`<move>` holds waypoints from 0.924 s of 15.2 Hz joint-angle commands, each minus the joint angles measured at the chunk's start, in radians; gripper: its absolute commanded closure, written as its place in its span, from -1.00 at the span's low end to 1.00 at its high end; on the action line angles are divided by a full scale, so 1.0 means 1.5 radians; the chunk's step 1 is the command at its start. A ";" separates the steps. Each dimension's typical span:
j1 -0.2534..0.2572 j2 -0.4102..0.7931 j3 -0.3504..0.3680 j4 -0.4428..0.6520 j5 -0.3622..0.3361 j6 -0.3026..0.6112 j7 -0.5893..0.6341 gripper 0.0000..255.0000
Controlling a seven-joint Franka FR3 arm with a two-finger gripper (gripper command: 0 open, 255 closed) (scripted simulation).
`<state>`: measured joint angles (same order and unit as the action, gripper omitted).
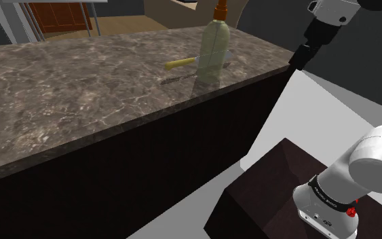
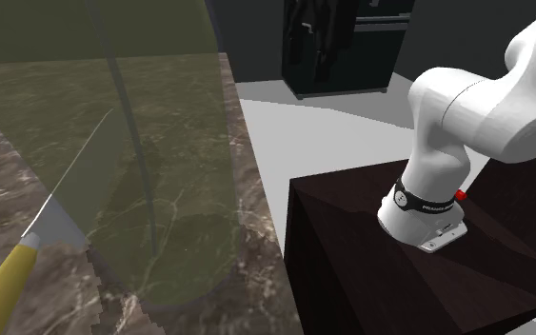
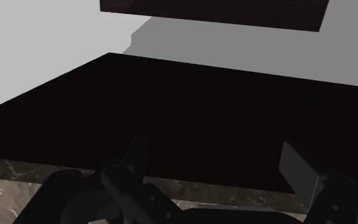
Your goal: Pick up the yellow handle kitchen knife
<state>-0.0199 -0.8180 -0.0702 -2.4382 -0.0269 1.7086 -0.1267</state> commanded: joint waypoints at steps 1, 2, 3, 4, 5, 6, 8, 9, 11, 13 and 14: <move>0.000 0.000 0.000 0.000 0.000 0.000 0.000 -1.00; 0.012 0.033 -0.010 0.023 -0.003 0.006 -0.033 -1.00; 0.025 0.065 -0.019 0.046 -0.005 0.010 -0.065 -1.00; 0.038 0.097 -0.028 0.070 -0.006 0.013 -0.097 -1.00; 0.051 0.128 -0.036 0.095 -0.006 0.015 -0.129 -1.00; 0.064 0.159 -0.044 0.121 -0.005 0.015 -0.161 -1.00; 0.088 0.219 -0.056 0.174 -0.001 0.013 -0.225 -1.00; 0.099 0.249 -0.061 0.201 0.002 0.011 -0.257 -1.00; 0.120 0.307 -0.068 0.256 0.009 0.002 -0.320 -1.00; 0.139 0.363 -0.072 0.313 0.018 -0.010 -0.382 -1.00; 0.147 0.390 -0.072 0.342 0.022 -0.017 -0.412 -1.00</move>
<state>0.1859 -0.2889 -0.1763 -1.9794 -0.0015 1.6910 -0.6925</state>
